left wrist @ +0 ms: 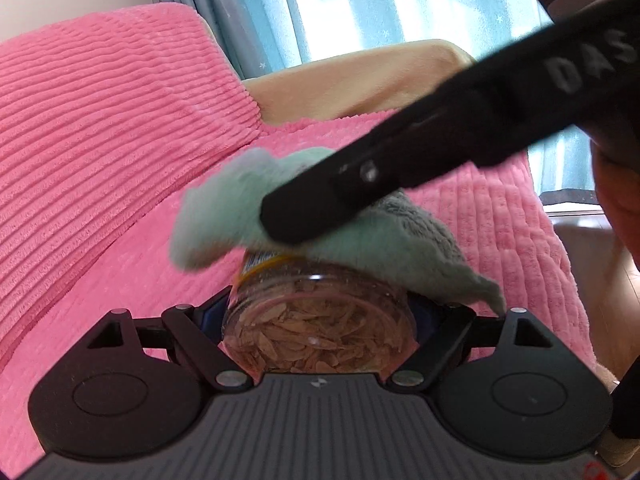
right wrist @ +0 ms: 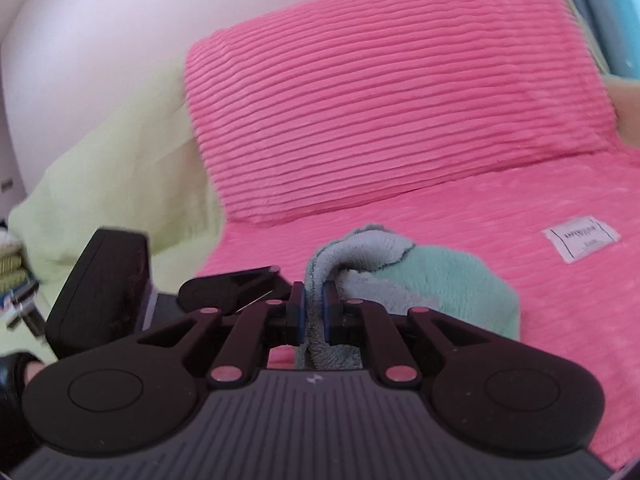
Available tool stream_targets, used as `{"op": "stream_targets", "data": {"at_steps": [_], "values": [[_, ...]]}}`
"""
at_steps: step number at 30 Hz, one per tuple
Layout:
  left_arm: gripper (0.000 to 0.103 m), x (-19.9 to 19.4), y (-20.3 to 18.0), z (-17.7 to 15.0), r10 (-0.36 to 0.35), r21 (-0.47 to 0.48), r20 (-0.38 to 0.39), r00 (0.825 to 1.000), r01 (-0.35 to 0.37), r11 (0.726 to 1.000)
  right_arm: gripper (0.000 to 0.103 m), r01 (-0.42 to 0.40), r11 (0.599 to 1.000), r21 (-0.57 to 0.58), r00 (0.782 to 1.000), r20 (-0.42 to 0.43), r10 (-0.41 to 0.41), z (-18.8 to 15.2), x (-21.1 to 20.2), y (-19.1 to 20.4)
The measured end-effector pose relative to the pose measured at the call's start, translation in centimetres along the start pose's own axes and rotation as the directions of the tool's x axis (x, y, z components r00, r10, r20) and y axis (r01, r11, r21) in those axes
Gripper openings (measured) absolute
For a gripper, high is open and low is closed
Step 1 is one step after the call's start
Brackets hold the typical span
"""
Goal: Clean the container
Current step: 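Rotate the jar in the left gripper while the right gripper wipes its side with the cloth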
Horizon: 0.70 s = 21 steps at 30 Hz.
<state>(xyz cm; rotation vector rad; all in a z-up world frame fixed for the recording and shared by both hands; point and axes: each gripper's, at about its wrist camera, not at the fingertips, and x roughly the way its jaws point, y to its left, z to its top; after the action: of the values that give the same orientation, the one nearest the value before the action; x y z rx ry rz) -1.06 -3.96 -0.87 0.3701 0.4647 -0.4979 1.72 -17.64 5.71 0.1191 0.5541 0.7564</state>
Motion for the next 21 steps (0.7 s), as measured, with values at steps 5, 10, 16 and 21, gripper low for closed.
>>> {"op": "stream_targets", "data": {"at_steps": [5, 10, 16, 21], "values": [[0.085, 0.0, -0.2, 0.0, 0.004, 0.004, -0.001, 1.0, -0.004, 1.0, 0.005, 0.111, 0.994, 0.017, 0.993, 0.037, -0.111, 0.2, 0.0, -1.6], [0.087, -0.3, 0.1, 0.2, -0.021, -0.047, -0.013, 1.0, 0.02, 0.999, 0.005, 0.126, 0.987, 0.1, 0.99, 0.056, -0.132, 0.1, -0.3, -3.2], [0.087, -0.8, 3.2, -0.1, -0.13, -0.31, 0.047, 0.99, 0.138, 0.941, 0.005, 0.134, 0.988, 0.072, 0.989, 0.049, -0.137, 0.1, -0.2, -2.8], [0.085, -0.3, 4.5, -0.7, -0.19, -0.419, 0.048, 0.981, 0.192, 0.887, 0.005, 0.139, 0.988, 0.068, 0.989, 0.046, -0.143, 0.1, -0.2, -2.5]]}}
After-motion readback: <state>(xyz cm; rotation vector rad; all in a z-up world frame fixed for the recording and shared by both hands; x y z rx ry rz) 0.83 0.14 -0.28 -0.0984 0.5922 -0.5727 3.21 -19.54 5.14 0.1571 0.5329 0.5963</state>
